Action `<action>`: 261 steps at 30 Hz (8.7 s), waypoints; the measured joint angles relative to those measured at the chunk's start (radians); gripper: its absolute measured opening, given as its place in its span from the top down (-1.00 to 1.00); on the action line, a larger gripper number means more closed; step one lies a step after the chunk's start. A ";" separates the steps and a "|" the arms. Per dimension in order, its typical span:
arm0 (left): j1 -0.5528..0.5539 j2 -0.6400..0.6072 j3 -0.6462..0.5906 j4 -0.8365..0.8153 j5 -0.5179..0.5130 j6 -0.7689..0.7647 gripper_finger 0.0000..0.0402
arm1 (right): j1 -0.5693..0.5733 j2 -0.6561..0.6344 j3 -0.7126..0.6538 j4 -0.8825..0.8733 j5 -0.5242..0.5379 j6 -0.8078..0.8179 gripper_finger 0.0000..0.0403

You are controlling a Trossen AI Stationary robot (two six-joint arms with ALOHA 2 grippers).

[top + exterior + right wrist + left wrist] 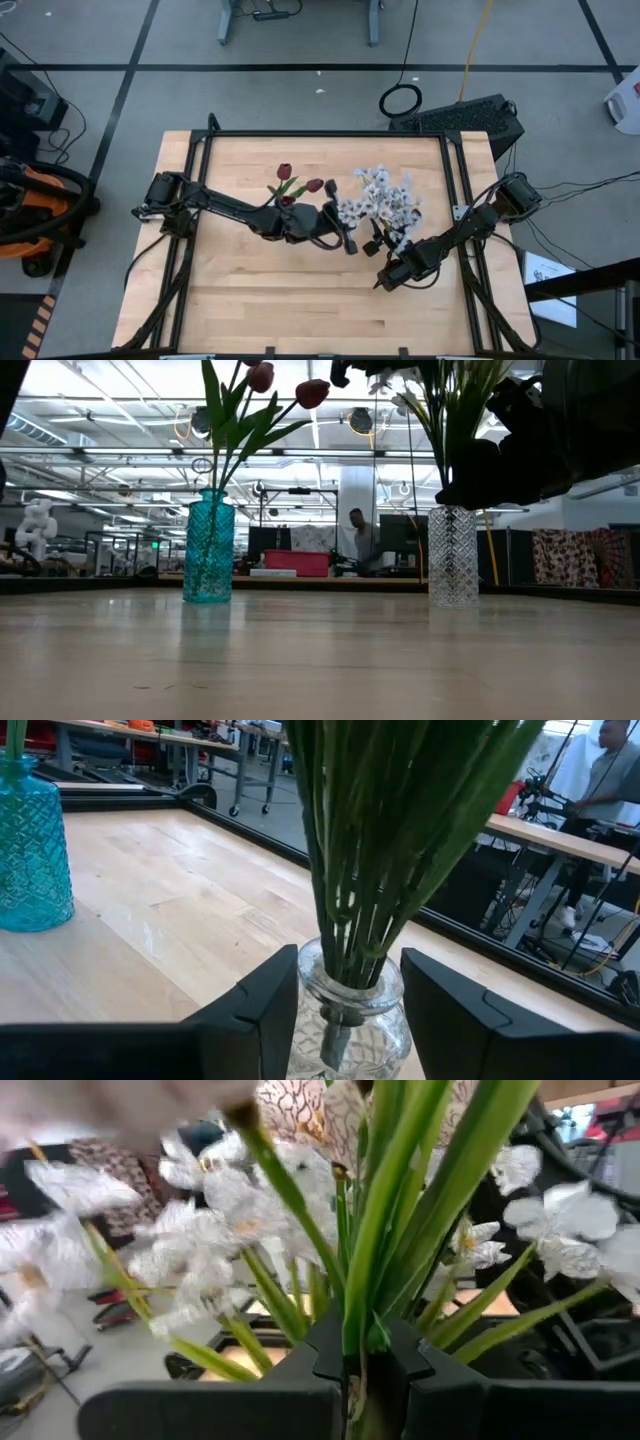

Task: Sort flowers into vase by color
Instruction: Put the white daisies into the transparent vase, then adjust the transparent vase

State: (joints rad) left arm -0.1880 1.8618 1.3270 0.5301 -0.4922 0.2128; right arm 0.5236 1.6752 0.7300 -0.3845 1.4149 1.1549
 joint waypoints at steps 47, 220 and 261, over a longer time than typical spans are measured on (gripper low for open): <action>-0.115 -0.029 -0.001 -0.007 -0.247 -0.010 0.19 | 0.000 0.000 0.000 0.015 -0.007 -0.016 0.22; -0.272 -0.025 -0.019 -0.627 -0.143 -0.388 -0.44 | -0.005 -0.206 -0.001 -0.039 -0.137 -0.075 0.71; -0.285 0.216 0.024 -0.169 -0.306 -0.180 -0.44 | -0.011 -0.288 -0.066 0.069 -0.236 0.271 0.71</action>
State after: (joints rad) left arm -0.4732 2.0781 1.3512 0.3606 -0.7979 0.0332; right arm 0.5125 1.3872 0.6641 -0.3151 1.1786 1.4258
